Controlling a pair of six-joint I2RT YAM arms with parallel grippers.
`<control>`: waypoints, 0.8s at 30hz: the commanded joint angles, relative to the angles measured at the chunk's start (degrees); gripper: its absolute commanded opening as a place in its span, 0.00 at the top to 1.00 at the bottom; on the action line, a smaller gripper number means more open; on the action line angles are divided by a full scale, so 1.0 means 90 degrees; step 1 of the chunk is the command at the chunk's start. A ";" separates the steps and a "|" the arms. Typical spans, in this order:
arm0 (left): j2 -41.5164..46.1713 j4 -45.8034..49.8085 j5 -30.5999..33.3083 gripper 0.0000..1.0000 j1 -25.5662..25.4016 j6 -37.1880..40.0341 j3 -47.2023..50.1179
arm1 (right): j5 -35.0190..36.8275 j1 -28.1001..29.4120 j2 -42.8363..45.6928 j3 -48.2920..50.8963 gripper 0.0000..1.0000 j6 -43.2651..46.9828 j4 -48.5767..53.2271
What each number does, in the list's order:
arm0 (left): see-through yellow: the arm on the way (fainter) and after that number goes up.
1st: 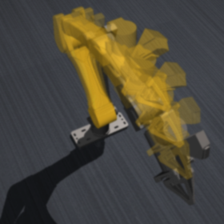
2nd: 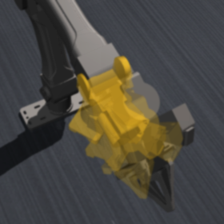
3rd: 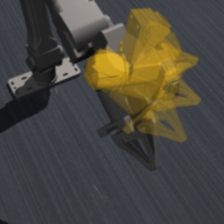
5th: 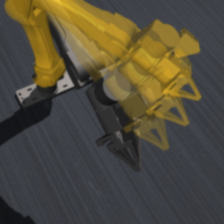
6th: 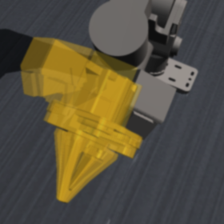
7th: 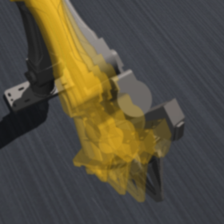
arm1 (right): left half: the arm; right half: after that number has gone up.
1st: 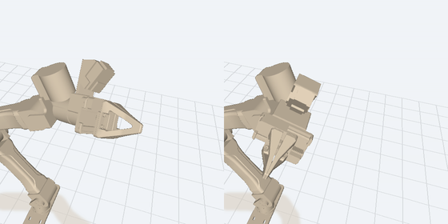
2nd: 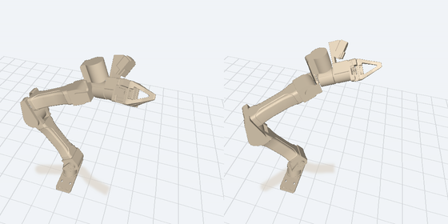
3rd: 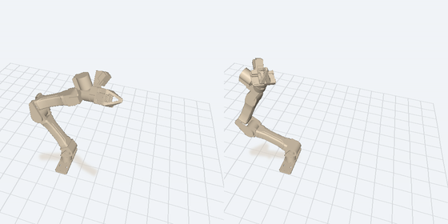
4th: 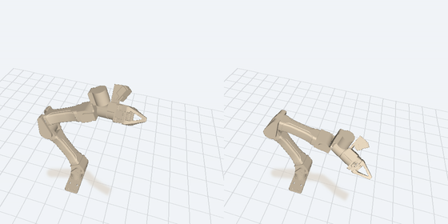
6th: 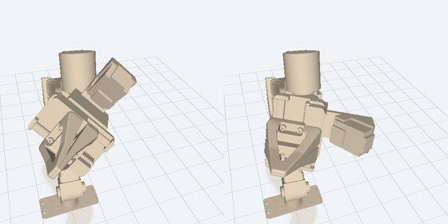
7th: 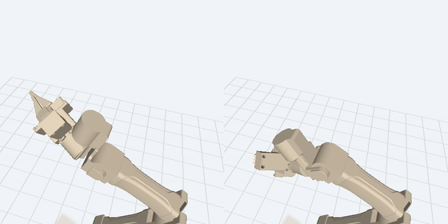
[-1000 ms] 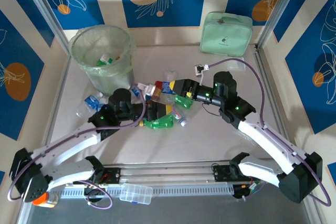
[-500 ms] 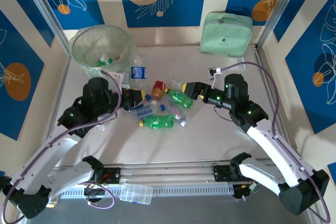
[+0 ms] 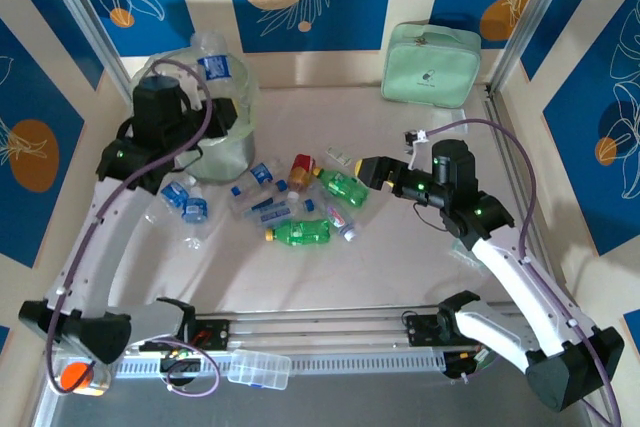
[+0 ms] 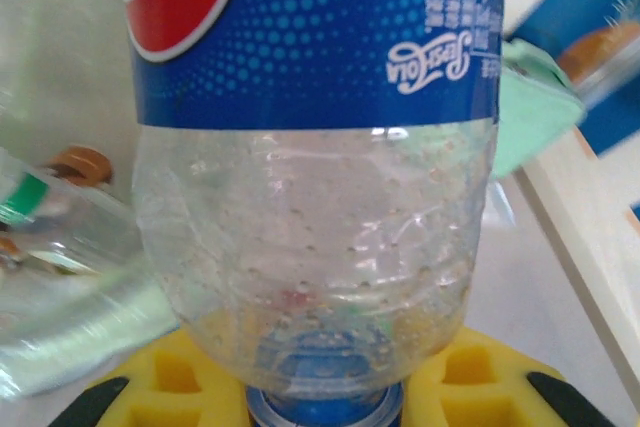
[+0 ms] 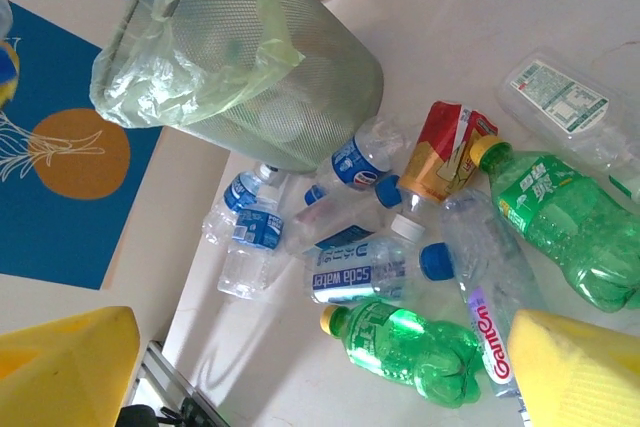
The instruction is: Put the plastic bottles in the bin
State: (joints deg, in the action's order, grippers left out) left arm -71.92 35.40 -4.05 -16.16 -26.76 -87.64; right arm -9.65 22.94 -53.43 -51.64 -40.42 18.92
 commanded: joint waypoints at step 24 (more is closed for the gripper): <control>-0.3278 0.1568 -0.0801 0.74 0.1488 -0.3304 -0.2055 | 0.0400 -0.0068 -0.0460 0.0143 0.07 -0.0303 0.0271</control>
State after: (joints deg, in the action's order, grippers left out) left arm -98.98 49.65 -7.33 -3.57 -54.19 -104.97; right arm -6.37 22.37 -57.30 -51.00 -42.65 21.21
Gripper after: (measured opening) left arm 0.263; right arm 0.928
